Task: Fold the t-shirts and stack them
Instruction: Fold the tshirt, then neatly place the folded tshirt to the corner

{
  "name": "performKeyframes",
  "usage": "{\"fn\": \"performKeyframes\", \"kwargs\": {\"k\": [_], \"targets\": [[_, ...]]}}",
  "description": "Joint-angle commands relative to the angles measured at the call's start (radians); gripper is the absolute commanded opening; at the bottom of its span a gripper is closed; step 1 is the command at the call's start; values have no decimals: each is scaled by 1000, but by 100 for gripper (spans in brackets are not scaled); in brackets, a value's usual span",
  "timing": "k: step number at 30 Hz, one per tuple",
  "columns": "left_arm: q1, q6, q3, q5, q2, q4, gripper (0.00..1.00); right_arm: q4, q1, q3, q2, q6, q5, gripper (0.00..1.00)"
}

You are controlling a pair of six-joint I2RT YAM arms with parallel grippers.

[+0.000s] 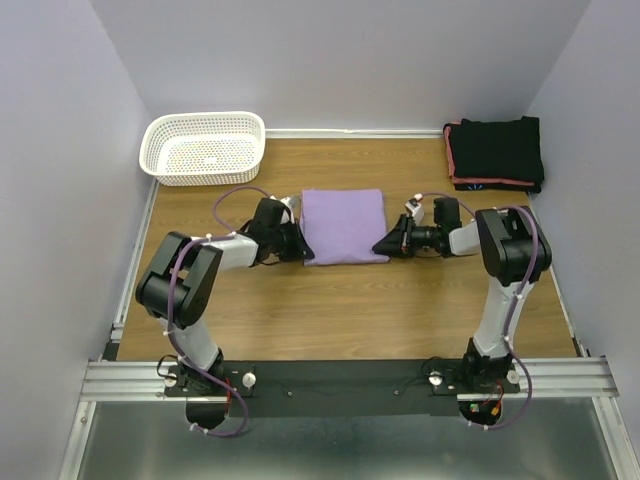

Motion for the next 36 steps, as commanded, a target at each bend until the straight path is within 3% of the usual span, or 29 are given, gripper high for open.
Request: {"fn": "performKeyframes", "kwargs": {"k": [1, 5, 8, 12, 17, 21, 27, 32, 36], "targets": [[34, -15, -25, 0, 11, -36, 11, -14, -37, -55, 21, -58, 37, 33], [39, -3, -21, -39, -73, -83, 12, -57, -34, -43, -103, -67, 49, 33], [37, 15, -11, -72, -179, -122, 23, -140, -3, 0, -199, -77, 56, 34], [39, 64, 19, -204, -324, -215, 44, -129, 98, 31, -287, -16, 75, 34], [55, 146, 50, -396, -513, -329, 69, 19, 271, 74, -253, 123, 117, 34], [62, 198, 44, -616, -640, -384, 80, 64, 337, 121, -139, 157, 177, 34], [65, 215, -99, -783, -831, -309, 81, 142, 362, 129, 26, 208, 218, 34], [66, 229, -119, -768, -820, -269, 82, 172, 362, 131, 158, 206, 223, 34], [66, 259, -106, -702, -783, -260, 82, 172, 359, 111, 85, 197, 223, 34]]}}
